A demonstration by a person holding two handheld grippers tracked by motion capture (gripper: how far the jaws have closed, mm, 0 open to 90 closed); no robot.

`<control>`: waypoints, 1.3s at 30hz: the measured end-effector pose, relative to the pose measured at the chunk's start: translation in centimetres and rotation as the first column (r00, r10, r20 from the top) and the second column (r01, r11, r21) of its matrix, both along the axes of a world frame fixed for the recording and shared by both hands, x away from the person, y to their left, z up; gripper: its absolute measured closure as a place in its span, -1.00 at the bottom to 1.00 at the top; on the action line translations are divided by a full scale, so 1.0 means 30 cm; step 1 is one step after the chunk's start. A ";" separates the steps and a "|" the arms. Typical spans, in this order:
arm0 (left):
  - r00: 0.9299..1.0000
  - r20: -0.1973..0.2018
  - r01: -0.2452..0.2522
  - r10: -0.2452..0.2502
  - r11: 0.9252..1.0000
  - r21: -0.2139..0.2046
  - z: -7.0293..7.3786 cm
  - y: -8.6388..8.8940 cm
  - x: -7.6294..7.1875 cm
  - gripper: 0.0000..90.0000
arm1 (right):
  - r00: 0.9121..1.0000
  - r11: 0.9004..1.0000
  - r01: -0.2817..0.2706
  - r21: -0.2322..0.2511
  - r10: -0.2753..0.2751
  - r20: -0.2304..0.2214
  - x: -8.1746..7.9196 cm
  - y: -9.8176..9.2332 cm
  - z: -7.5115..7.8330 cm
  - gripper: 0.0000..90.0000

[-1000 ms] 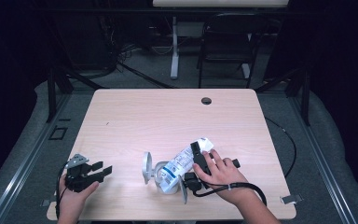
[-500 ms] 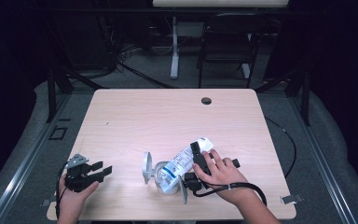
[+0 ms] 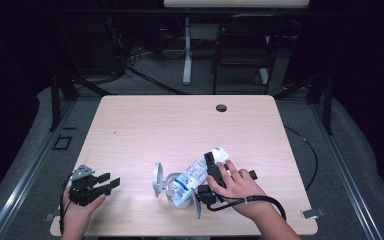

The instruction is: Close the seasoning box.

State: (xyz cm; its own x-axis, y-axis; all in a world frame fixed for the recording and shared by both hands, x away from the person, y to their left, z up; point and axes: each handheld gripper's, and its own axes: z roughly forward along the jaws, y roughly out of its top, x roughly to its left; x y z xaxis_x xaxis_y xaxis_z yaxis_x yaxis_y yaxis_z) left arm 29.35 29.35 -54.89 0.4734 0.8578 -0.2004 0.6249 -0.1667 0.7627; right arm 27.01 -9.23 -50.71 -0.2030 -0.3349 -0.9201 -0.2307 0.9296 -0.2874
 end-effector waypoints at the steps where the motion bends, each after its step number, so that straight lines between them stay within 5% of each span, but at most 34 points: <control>1: 1.000 0.000 0.001 -0.001 1.000 0.001 0.000 0.000 0.000 0.09 | 1.000 1.000 -0.001 0.000 0.001 0.001 0.000 0.000 0.000 -0.06; 39: 1.000 -0.002 -0.006 0.006 1.000 -0.004 -0.001 0.005 -0.001 0.09 | 1.000 1.000 -0.010 -0.013 0.010 0.004 0.000 0.001 0.005 -0.06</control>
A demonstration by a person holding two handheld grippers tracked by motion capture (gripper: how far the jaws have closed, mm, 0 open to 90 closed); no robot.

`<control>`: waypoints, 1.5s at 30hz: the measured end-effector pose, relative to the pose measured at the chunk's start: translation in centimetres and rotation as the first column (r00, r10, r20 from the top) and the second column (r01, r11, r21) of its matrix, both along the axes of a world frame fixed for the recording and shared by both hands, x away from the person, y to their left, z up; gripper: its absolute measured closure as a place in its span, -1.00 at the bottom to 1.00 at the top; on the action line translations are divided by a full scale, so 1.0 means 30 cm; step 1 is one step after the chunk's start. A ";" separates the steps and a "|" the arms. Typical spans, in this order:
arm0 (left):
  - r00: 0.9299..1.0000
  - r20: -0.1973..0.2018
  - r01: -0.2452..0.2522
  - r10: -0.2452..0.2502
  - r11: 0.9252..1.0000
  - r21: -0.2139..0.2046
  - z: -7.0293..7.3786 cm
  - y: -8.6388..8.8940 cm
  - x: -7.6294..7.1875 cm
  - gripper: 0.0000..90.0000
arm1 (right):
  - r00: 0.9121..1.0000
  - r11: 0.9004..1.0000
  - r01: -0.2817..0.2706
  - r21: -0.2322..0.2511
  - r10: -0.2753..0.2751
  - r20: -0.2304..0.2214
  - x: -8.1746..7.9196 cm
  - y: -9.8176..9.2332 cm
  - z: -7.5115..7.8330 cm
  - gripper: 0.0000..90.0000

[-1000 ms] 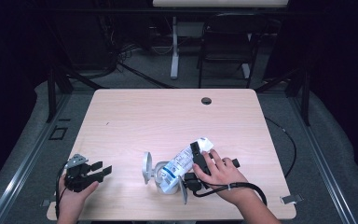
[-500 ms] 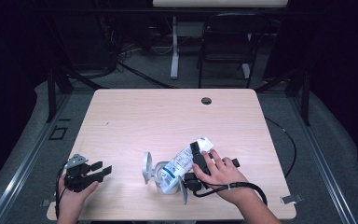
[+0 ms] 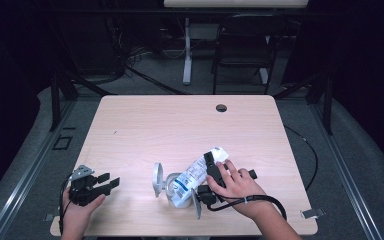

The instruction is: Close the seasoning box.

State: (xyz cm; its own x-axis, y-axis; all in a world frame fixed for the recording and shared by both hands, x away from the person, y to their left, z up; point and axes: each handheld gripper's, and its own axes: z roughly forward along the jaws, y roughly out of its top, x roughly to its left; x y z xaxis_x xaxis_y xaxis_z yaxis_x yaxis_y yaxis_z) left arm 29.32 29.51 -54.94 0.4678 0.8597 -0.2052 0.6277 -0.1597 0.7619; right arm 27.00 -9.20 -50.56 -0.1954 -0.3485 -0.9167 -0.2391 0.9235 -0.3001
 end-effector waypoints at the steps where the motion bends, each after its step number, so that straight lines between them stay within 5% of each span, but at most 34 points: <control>1: 1.000 0.001 0.000 0.000 1.000 0.000 0.000 0.000 0.000 0.09 | 1.000 1.000 0.000 0.000 0.000 0.000 0.000 0.000 0.000 -0.06; 45: 1.000 0.000 -0.004 0.004 1.000 0.000 0.000 0.007 0.000 0.09 | 1.000 1.000 -0.001 -0.026 0.001 0.010 -0.002 0.007 0.004 -0.05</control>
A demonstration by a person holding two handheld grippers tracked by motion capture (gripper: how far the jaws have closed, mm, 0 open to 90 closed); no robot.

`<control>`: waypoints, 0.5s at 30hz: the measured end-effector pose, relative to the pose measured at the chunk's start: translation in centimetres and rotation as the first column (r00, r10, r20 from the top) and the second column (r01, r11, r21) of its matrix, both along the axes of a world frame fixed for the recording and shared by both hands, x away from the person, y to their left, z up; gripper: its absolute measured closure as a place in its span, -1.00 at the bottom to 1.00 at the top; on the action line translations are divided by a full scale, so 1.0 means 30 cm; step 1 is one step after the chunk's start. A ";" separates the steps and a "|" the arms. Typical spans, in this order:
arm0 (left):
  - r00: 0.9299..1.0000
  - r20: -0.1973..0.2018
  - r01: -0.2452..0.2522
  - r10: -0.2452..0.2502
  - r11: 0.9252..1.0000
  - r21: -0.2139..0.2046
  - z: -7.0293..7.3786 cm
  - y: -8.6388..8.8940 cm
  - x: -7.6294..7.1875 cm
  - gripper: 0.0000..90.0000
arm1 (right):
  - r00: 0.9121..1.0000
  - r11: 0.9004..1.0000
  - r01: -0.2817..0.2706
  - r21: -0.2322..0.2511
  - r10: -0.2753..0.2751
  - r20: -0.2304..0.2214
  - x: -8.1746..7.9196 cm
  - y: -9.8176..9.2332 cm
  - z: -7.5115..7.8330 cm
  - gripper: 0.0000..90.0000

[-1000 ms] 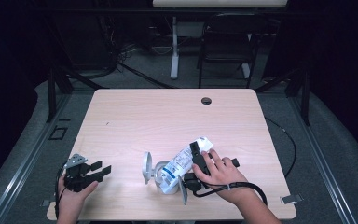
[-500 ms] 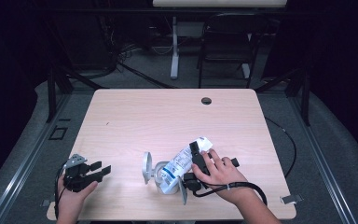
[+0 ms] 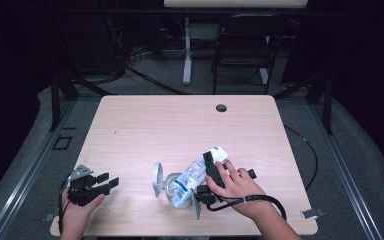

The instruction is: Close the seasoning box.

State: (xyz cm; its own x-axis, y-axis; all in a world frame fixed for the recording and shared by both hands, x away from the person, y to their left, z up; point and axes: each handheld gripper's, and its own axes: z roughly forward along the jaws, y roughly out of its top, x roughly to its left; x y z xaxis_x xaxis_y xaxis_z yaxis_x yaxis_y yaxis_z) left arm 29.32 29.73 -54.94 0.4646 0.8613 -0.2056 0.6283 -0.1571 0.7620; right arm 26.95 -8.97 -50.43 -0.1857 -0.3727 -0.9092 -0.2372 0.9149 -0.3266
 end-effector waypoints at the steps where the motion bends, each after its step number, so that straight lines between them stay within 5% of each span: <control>1: 1.000 0.000 -0.001 0.001 1.000 0.000 0.000 0.000 0.000 0.09 | 1.000 1.000 -0.001 0.001 0.001 0.000 0.000 0.000 0.000 -0.05; 15: 1.000 -0.002 0.000 0.000 1.000 0.001 0.000 0.001 0.000 0.09 | 1.000 1.000 -0.001 -0.002 0.001 0.000 0.000 0.000 0.001 -0.05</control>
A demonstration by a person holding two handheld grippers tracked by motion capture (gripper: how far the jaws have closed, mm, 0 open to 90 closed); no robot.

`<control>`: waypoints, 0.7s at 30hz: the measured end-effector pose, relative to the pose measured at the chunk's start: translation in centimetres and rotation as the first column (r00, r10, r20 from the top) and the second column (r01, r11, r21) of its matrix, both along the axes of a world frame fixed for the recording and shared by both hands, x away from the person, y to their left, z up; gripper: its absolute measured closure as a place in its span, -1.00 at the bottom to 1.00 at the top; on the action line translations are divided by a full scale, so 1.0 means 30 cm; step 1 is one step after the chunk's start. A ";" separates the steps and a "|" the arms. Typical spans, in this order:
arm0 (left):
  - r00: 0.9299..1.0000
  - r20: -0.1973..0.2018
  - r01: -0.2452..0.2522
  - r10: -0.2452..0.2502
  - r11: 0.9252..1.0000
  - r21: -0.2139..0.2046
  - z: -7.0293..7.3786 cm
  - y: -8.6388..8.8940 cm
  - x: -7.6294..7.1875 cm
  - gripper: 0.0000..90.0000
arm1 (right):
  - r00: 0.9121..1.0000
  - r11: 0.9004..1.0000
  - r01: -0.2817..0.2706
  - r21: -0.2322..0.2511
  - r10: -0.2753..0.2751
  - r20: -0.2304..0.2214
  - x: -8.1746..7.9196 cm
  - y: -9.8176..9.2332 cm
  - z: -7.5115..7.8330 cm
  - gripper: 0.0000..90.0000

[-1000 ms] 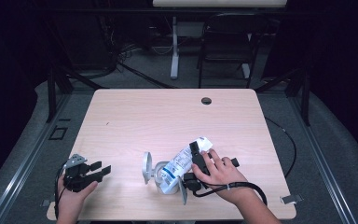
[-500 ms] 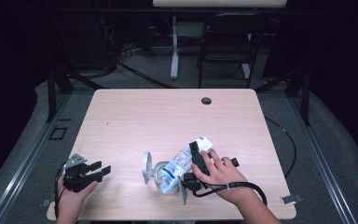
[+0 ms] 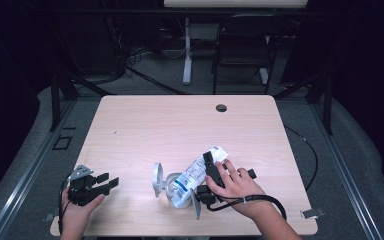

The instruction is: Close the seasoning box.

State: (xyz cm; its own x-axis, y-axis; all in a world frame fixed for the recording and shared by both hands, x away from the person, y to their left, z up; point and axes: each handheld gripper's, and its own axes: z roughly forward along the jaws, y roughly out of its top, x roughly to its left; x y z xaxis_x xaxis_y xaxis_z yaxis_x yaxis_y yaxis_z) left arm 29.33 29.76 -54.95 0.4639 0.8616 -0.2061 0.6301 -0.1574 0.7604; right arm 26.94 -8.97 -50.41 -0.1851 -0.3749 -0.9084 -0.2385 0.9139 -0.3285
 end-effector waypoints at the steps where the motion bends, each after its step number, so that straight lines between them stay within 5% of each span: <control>1: 1.000 0.000 0.000 0.000 1.000 0.001 0.000 0.000 0.000 0.09 | 1.000 1.000 0.001 -0.002 -0.001 0.001 0.000 0.000 0.000 -0.05; 21: 1.000 0.002 -0.004 0.004 1.000 -0.005 -0.002 0.001 0.000 0.09 | 1.000 1.000 -0.005 -0.007 0.005 -0.001 0.001 0.001 0.005 -0.05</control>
